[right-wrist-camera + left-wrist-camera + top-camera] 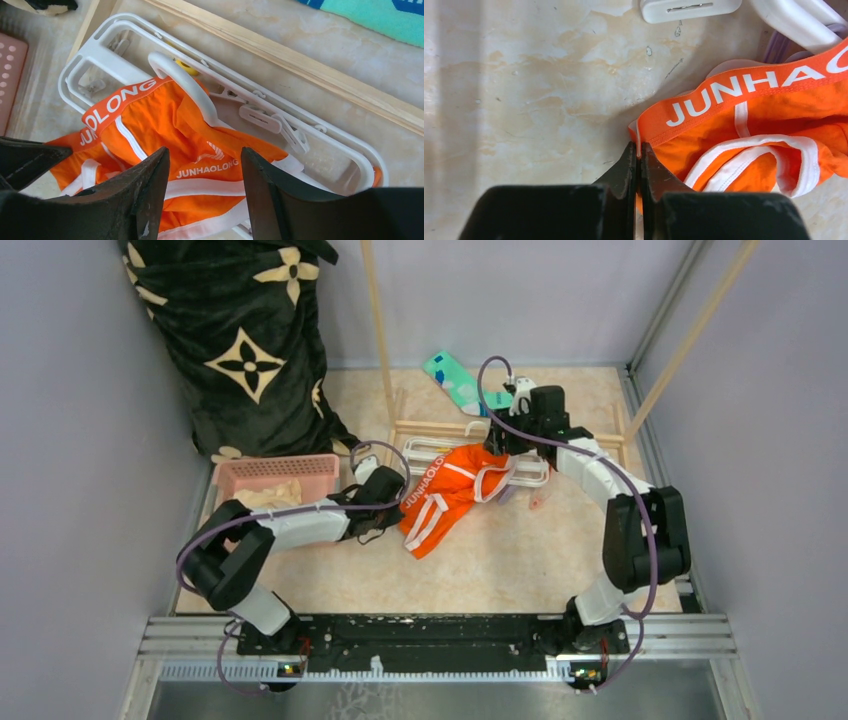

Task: Clip the underwear to the hanger
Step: Flatten out the underwear at the center of the board.

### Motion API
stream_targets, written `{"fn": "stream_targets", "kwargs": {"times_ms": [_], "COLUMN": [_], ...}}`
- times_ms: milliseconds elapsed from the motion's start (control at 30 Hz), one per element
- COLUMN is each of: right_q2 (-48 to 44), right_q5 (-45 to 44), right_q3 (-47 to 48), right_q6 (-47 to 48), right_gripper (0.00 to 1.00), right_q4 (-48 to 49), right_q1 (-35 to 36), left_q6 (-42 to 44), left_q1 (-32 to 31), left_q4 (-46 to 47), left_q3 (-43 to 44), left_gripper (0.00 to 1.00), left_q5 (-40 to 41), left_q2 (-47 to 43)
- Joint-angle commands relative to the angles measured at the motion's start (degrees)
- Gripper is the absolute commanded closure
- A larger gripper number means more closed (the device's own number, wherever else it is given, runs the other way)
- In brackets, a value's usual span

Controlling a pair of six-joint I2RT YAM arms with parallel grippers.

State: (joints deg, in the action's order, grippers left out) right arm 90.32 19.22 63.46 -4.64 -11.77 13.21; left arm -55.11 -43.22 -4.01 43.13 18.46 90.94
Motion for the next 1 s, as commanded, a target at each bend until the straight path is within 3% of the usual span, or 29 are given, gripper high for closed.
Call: {"fn": "stream_targets", "kwargs": {"times_ms": [0,300,433,733,900,967], "right_q2": [1.9,7.7,9.2,6.0,2.1,1.1], "right_q5": [1.4,3.4,4.6,3.8,3.2,3.2], "right_q3": [2.5,5.4,6.7,5.5,4.0,3.6], "right_q6": [2.1,5.0,5.8,5.6,4.6,4.0], "right_gripper": [0.44,0.42,0.46,0.73,0.95,1.00], "right_q4": [3.9,5.2,4.1,2.9,1.6,0.8], "right_q1": [-0.3,-0.3,-0.3,-0.3,-0.3,-0.3], "left_q6": [4.8,7.6,7.9,8.0,8.7,9.1], "left_q1": [0.5,0.6,0.5,0.5,0.5,0.6], "left_q4": [-2.2,-3.5,-3.6,-5.8,-6.5,-7.2], "left_q3": [-0.5,0.6,0.7,1.5,2.0,2.5], "left_gripper": [0.98,1.00,1.00,1.00,1.00,1.00], "left_q5": [2.3,2.6,2.5,3.4,3.7,4.1], "left_q2": [-3.6,-4.5,-4.5,-6.7,-10.0,-11.1]}}
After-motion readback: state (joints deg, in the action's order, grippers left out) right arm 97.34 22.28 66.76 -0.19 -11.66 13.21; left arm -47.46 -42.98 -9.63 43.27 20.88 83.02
